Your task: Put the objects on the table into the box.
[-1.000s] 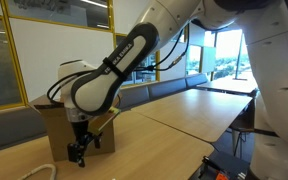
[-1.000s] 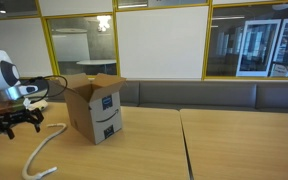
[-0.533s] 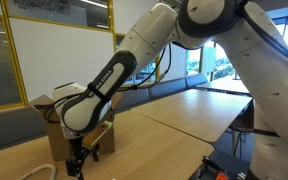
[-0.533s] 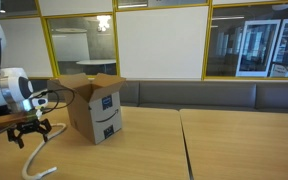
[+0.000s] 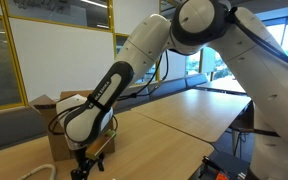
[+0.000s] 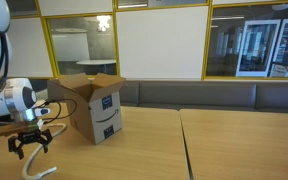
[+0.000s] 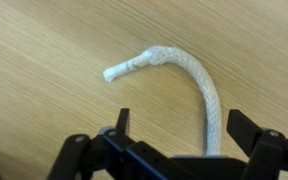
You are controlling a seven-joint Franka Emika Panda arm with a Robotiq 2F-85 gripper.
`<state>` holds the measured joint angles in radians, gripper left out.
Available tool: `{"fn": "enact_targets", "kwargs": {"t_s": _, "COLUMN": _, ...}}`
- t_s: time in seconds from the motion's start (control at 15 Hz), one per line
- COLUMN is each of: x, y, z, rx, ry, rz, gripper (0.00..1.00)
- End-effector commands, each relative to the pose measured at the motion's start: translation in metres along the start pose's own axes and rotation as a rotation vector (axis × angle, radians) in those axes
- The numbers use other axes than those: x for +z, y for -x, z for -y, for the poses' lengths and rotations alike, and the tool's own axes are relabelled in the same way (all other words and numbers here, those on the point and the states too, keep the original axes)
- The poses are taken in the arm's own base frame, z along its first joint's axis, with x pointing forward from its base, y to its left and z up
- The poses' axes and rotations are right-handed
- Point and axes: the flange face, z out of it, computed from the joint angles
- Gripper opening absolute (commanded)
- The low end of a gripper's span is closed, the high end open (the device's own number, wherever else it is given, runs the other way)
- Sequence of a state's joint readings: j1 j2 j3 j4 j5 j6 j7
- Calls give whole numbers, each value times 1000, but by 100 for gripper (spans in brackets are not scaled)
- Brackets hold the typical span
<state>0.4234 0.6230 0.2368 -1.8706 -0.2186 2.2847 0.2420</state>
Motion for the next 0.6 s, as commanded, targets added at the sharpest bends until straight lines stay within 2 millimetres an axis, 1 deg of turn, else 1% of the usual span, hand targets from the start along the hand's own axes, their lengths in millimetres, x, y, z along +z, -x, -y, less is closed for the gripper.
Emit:
{"fn": "enact_targets", "kwargs": {"t_s": 0.0, "x": 9, "y": 3, "z": 19, "rx": 17, "ry": -29, "rz": 19, "gripper": 100}}
{"fn": "enact_targets", "kwargs": {"t_s": 0.2, "x": 15, "y": 7, "z": 37, "rx": -33, "ry": -59, "rz": 25, "gripper": 100}}
{"fn": "enact_targets", "kwargs": {"t_s": 0.33, "x": 14, "y": 10, "z": 49, "rx": -75, "ry": -79, "rz": 16, "gripper": 100}}
{"fn": "enact_targets", "kwargs": {"t_s": 0.53, "x": 8, "y": 13, "z": 64, "rx": -144, "ry": -91, "rz": -21, "gripper": 100}}
